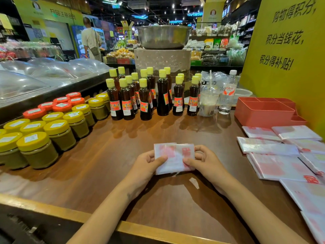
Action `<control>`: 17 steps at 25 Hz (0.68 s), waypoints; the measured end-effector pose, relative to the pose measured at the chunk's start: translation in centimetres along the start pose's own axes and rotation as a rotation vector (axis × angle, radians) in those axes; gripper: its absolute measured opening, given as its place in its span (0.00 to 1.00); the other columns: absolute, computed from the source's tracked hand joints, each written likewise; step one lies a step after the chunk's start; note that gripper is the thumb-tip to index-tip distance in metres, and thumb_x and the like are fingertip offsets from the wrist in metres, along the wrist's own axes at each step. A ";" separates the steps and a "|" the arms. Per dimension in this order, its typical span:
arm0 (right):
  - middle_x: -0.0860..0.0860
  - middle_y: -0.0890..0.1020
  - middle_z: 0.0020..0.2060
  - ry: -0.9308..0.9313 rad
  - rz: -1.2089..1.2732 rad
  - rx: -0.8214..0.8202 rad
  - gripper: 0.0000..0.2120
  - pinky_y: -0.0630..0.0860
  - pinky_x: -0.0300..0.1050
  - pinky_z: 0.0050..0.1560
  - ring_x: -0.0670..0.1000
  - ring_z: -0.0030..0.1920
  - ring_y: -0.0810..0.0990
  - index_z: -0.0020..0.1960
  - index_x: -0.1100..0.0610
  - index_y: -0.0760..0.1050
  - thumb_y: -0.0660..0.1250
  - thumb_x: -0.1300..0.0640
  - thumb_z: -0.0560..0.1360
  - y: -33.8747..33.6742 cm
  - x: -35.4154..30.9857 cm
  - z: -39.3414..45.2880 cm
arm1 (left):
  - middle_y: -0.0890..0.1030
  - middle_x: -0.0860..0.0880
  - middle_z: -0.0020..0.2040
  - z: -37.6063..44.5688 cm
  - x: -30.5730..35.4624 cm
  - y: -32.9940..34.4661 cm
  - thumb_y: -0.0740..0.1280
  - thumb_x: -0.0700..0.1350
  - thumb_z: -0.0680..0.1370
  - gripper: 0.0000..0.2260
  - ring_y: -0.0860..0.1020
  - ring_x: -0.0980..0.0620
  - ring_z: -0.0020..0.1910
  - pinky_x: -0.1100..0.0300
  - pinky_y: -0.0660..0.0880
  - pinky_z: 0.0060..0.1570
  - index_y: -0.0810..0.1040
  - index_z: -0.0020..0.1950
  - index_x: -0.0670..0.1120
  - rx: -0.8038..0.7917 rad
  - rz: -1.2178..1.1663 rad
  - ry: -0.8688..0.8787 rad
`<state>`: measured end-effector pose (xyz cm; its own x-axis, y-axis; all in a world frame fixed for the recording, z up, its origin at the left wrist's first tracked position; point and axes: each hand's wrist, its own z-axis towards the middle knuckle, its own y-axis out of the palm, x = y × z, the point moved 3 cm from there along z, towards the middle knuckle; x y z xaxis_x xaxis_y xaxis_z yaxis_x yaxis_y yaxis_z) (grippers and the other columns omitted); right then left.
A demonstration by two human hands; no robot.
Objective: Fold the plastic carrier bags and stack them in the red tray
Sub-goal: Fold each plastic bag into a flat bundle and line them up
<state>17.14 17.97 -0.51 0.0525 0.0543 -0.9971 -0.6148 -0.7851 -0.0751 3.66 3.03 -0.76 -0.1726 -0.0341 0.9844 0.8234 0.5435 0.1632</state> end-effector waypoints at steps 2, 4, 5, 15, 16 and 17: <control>0.54 0.87 0.48 -0.001 0.029 -0.006 0.16 0.83 0.51 0.51 0.55 0.48 0.87 0.59 0.60 0.73 0.74 0.63 0.75 0.0 0.2 0.1 | 0.84 0.40 0.57 -0.1 -0.1 0.4 0.66 0.42 0.81 0.13 0.82 0.40 0.57 0.43 0.76 0.63 0.78 0.65 0.39 -0.025 -0.013 -0.026; 0.55 0.87 0.47 -0.003 0.038 -0.004 0.14 0.83 0.48 0.47 0.55 0.47 0.87 0.58 0.61 0.74 0.74 0.64 0.75 0.4 0.5 0.1 | 0.84 0.41 0.58 -0.4 -0.1 0.4 0.66 0.42 0.81 0.14 0.82 0.41 0.58 0.45 0.76 0.63 0.78 0.65 0.40 -0.031 -0.010 -0.044; 0.54 0.87 0.47 -0.008 0.035 0.003 0.14 0.83 0.46 0.46 0.54 0.46 0.87 0.57 0.61 0.74 0.74 0.64 0.75 0.4 0.7 0.2 | 0.84 0.41 0.58 -0.3 -0.2 0.4 0.66 0.42 0.81 0.14 0.82 0.42 0.58 0.46 0.75 0.64 0.78 0.65 0.41 -0.029 -0.019 -0.053; 0.50 0.87 0.50 0.048 0.070 0.113 0.11 0.82 0.45 0.53 0.49 0.52 0.86 0.58 0.55 0.81 0.73 0.62 0.76 0.0 1.1 1.0 | 0.81 0.37 0.61 2.7 -0.7 0.2 0.66 0.39 0.80 0.16 0.80 0.37 0.61 0.41 0.73 0.66 0.76 0.67 0.38 0.004 -0.155 -0.276; 0.51 0.87 0.50 0.079 0.092 0.129 0.11 0.83 0.47 0.52 0.51 0.52 0.86 0.58 0.56 0.81 0.73 0.62 0.76 -0.2 0.7 1.0 | 0.81 0.37 0.61 2.8 0.0 0.6 0.66 0.40 0.80 0.16 0.80 0.38 0.61 0.41 0.73 0.65 0.76 0.68 0.39 -0.014 -0.166 -0.305; 0.52 0.87 0.49 0.117 0.117 0.138 0.11 0.83 0.49 0.52 0.53 0.51 0.86 0.58 0.57 0.82 0.74 0.61 0.75 -0.5 0.0 0.7 | 0.81 0.37 0.62 2.8 0.9 1.1 0.67 0.40 0.80 0.17 0.80 0.38 0.62 0.41 0.74 0.65 0.75 0.69 0.39 -0.038 -0.174 -0.328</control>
<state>16.93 18.78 -0.48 0.0604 -0.1103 -0.9921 -0.7236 -0.6894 0.0326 2.89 5.90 0.16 -0.4704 0.1505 0.8695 0.7850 0.5214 0.3345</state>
